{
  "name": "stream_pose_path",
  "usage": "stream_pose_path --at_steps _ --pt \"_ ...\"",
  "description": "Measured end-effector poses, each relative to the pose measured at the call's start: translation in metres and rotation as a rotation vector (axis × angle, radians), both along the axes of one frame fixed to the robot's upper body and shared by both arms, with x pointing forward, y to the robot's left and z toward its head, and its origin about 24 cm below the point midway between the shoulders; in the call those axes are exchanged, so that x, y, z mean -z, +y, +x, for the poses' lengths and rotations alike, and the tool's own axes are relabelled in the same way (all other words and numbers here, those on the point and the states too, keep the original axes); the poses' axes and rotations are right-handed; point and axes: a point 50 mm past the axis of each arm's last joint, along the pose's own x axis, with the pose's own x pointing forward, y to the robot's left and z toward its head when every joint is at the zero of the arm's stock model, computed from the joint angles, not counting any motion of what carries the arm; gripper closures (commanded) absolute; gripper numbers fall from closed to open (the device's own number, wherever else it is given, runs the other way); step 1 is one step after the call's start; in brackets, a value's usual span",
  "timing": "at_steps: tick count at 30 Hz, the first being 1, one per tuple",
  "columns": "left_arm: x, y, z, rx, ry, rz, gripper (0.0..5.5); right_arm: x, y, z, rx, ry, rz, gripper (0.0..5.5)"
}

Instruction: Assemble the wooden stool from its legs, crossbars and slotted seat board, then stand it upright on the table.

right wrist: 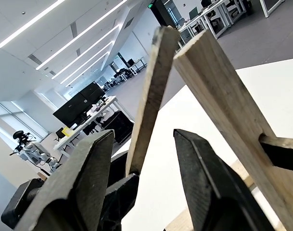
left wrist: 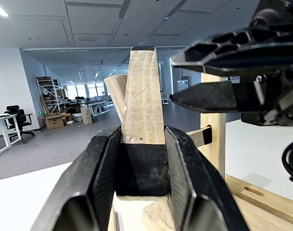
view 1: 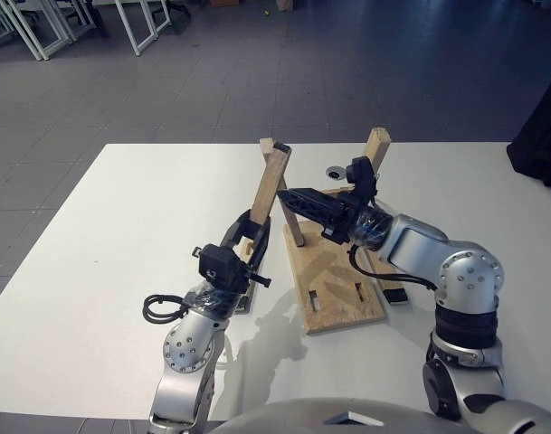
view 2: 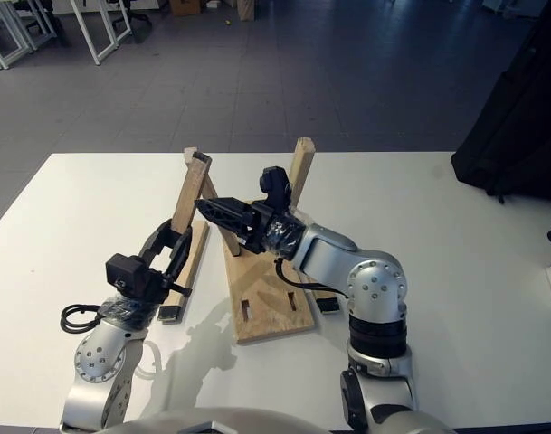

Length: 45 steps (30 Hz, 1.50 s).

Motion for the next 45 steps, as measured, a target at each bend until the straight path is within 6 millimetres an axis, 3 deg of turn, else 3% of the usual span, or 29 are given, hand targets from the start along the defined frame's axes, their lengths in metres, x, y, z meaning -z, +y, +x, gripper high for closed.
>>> stream_pose_path --at_steps 8,12,17,22,27,29,32,34,37,39,45 --pt "-0.001 -0.007 0.000 0.061 -0.006 0.016 4.18 -0.002 0.010 0.011 0.008 -0.001 0.011 3.24" --pt "-0.001 -0.008 0.000 0.083 -0.008 0.026 4.18 -0.004 0.019 0.017 0.000 0.016 0.057 3.99" --pt "-0.004 -0.009 0.000 0.090 -0.030 0.023 4.18 -0.005 0.011 0.020 -0.014 0.082 0.143 4.96" --pt "-0.005 -0.009 0.000 0.093 -0.044 0.021 4.18 -0.010 0.006 0.021 -0.033 0.112 0.162 5.11" --pt "0.003 -0.010 -0.001 0.148 0.049 -0.024 3.10 -0.014 -0.002 0.023 -0.001 0.087 0.164 5.11" --pt "0.007 -0.010 -0.003 0.167 0.079 -0.022 2.70 -0.014 -0.014 0.023 0.046 0.072 0.151 5.11" --pt "0.018 -0.007 -0.008 0.165 0.149 -0.013 2.20 -0.010 -0.073 0.024 0.244 0.061 0.107 5.11" --pt "0.023 -0.006 -0.011 0.136 0.188 -0.031 1.90 -0.006 -0.111 0.014 0.344 0.039 0.022 5.11" --pt "0.035 -0.004 -0.008 0.046 0.261 -0.018 1.52 0.003 -0.136 0.007 0.490 -0.044 -0.164 5.11" --pt "0.040 -0.002 -0.005 -0.017 0.290 0.001 1.51 0.011 -0.133 0.011 0.558 -0.111 -0.247 5.11" --pt "0.051 0.005 0.004 -0.195 0.379 0.052 1.51 0.053 -0.095 0.022 0.607 -0.174 -0.378 5.11"
